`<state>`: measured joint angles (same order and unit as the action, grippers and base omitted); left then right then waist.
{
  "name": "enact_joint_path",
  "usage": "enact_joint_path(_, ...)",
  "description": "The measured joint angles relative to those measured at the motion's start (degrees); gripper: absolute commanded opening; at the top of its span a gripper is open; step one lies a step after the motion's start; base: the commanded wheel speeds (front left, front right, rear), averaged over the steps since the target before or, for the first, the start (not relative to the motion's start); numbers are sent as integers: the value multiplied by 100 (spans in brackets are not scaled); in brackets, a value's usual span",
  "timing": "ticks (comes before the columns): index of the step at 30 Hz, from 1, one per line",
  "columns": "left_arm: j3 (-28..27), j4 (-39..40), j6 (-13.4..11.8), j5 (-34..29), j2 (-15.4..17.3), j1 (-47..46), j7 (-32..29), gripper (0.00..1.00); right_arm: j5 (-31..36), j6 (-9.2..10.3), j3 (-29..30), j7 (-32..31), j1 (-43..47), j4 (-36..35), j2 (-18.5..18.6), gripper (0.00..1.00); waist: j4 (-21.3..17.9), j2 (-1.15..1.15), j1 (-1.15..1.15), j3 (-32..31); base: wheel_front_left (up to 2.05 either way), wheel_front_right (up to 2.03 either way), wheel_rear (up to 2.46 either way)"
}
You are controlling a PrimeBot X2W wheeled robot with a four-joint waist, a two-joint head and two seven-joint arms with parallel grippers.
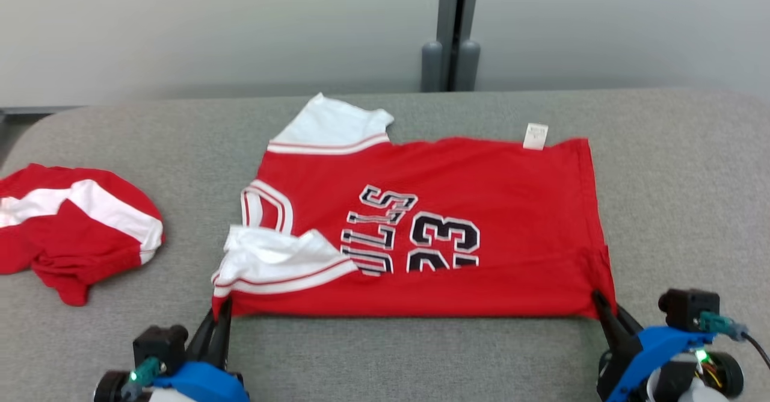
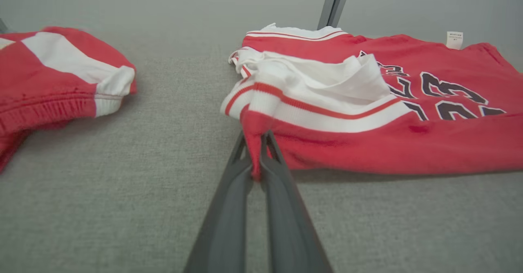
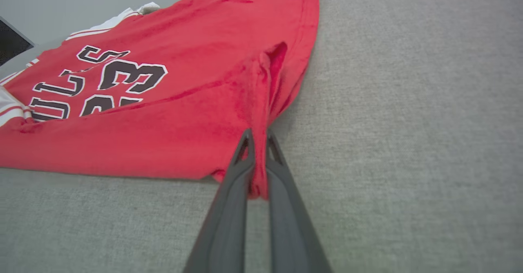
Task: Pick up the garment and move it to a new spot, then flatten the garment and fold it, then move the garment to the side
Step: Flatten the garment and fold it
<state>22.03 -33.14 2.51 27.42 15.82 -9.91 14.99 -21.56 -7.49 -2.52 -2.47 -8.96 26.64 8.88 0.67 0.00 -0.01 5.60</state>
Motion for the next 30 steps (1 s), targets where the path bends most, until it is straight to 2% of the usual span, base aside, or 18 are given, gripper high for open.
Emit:
enact_joint_path(11,136,1040,-455,25,-163,1222,-123,0,-8,0,487,-445,1338,-1100,-12,0,146,0,0,-373,0,0,0)
enact_joint_path(16,164,1521,-622,42,-74,1580,-314,0,86,0,670,-771,1755,-1680,-137,0,123,0,0,-351,0,0,0)
enact_joint_path(21,163,1820,-732,60,43,1728,-449,0,129,0,847,-1013,1931,-1927,-298,0,134,0,0,-249,0,0,0)
enact_joint_path(22,166,1845,-753,41,64,1728,-482,0,135,0,855,-1029,1950,-1940,-313,5,136,0,1,-231,0,0,0)
enact_joint_path(23,165,1856,-757,33,68,1728,-482,8,154,0,858,-1040,1950,-1946,-328,47,139,0,1,-219,0,0,0)
enact_joint_path(24,165,1875,-778,27,64,1724,-477,82,176,0,870,-1040,1945,-1949,-345,100,138,0,1,-212,0,0,0)
enact_joint_path(25,167,1879,-788,22,58,1710,-472,82,190,0,879,-1038,1940,-1947,-358,100,131,0,0,-209,0,0,0)
enact_joint_path(26,167,1879,-788,22,58,1710,-472,100,190,0,879,-1038,1940,-1947,-358,100,131,0,0,-209,0,0,0)
enact_joint_path(30,154,1864,-881,-58,29,1579,-333,100,424,0,922,-788,1699,-1972,-342,100,75,0,1,-238,0,0,0)
